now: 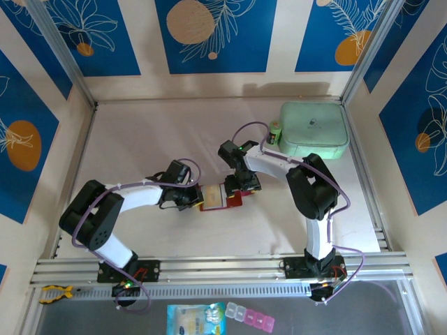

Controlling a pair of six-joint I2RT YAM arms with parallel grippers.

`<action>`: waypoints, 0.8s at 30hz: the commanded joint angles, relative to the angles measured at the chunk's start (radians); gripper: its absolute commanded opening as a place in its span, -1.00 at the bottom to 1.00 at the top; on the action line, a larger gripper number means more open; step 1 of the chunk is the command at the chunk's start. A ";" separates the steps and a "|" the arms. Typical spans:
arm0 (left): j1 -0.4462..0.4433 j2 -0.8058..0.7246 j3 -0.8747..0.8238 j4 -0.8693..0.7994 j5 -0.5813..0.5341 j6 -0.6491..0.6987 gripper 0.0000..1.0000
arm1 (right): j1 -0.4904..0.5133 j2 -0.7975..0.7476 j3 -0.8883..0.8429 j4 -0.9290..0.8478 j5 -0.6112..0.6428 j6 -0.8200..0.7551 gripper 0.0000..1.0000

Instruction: Take the credit cards out of the card holder

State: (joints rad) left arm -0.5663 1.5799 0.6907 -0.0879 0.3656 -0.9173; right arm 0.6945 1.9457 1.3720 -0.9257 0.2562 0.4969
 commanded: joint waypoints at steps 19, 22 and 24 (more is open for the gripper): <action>-0.004 -0.073 0.047 -0.082 -0.066 0.028 -0.93 | -0.014 0.086 -0.081 0.057 -0.009 -0.005 0.40; -0.005 -0.074 0.068 -0.086 -0.057 0.044 -0.92 | -0.009 0.064 -0.083 0.053 -0.008 -0.001 0.34; -0.005 -0.069 0.075 -0.071 -0.046 0.043 -0.92 | -0.006 0.036 -0.079 0.048 -0.010 0.000 0.33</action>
State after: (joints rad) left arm -0.5671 1.5261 0.7368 -0.1463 0.3275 -0.8989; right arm 0.6811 1.9610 1.3388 -0.8719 0.2329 0.4824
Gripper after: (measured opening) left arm 0.063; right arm 0.667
